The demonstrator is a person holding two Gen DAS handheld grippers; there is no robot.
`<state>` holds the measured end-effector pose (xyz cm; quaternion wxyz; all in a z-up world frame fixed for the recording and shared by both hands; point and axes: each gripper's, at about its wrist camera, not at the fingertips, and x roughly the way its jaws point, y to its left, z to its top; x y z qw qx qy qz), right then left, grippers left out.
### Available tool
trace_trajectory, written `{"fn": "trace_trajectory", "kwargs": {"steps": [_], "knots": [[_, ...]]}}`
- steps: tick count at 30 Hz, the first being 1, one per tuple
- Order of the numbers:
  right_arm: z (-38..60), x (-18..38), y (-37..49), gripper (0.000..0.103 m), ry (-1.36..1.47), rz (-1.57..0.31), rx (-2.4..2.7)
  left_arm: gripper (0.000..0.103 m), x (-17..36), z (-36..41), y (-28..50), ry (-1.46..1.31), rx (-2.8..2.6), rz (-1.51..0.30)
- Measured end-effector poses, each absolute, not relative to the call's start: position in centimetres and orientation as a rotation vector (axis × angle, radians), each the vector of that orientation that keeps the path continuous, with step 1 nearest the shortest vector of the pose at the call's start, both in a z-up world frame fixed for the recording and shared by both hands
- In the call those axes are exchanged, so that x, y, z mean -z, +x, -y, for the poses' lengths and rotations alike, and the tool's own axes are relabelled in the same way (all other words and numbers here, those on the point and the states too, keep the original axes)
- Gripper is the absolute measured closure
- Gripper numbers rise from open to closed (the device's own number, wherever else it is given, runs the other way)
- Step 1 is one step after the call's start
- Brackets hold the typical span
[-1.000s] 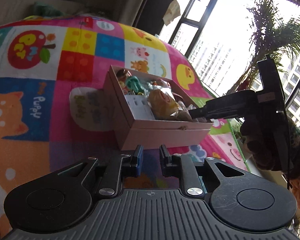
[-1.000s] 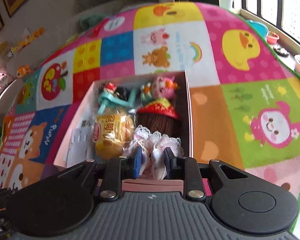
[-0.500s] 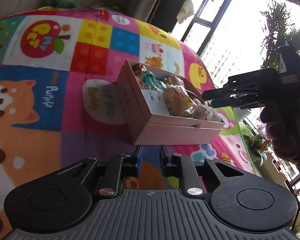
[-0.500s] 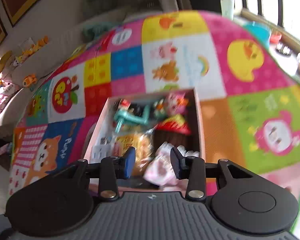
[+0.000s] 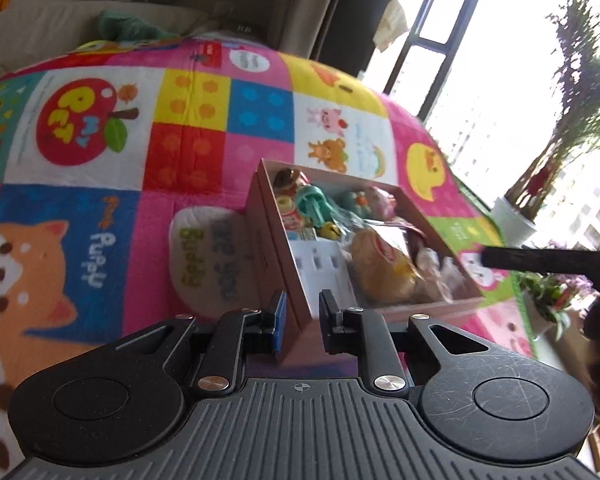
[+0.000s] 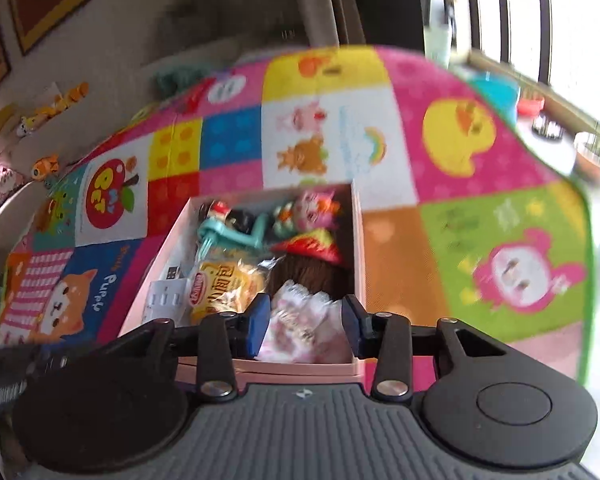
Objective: Organize objects
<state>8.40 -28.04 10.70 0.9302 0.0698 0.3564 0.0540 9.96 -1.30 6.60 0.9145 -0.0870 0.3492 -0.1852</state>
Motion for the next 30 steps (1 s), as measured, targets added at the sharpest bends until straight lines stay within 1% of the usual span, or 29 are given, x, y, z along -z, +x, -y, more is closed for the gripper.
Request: {"fn": "trace_trajectory", "kwargs": {"steps": [2,4,5,7,8,10,12,14,16,17,22,30], "knots": [[28.6,-10.7,7.4,0.061,0.095,-0.704,-0.097,0.075,-6.0,2.5,12.0,-0.131,0.327,-0.745],[29.1,-9.9,6.4,0.061,0.024,-0.686,-0.065,0.062,-5.3,3.5,13.4,-0.07,0.28,-0.782],[29.1,-9.3,5.9,0.061,-0.024,-0.675,-0.053,0.06,-5.3,3.8,13.6,-0.05,0.258,-0.778],[29.1,-7.7,5.0,0.061,-0.12,-0.666,-0.043,0.05,-5.3,3.9,13.7,-0.012,0.225,-0.776],[28.9,-6.8,4.7,0.061,-0.155,-0.671,-0.048,0.047,-5.3,3.8,13.7,-0.001,0.215,-0.776],[28.2,-5.0,4.5,0.061,-0.189,-0.696,-0.079,0.028,-5.2,3.3,13.7,0.007,0.193,-0.782],[27.1,-3.7,4.6,0.061,-0.192,-0.709,-0.114,0.019,-5.1,2.6,13.7,0.008,0.168,-0.789],[26.0,-3.2,5.2,0.061,-0.176,-0.706,-0.133,0.015,-5.1,1.7,13.9,0.009,0.161,-0.787],[24.9,-3.4,5.8,0.054,-0.138,-0.713,-0.169,0.015,-5.1,0.8,13.8,0.01,0.151,-0.779],[24.3,-3.4,6.0,0.054,-0.134,-0.71,-0.168,0.015,-5.1,0.3,13.9,0.013,0.14,-0.769],[21.6,-3.3,7.1,0.054,-0.154,-0.699,-0.186,0.004,-4.7,-2.7,14.5,-0.029,0.097,-0.752],[19.5,-3.2,8.6,0.054,-0.196,-0.684,-0.185,0.001,-4.3,-4.7,15.1,-0.068,0.096,-0.725]]}}
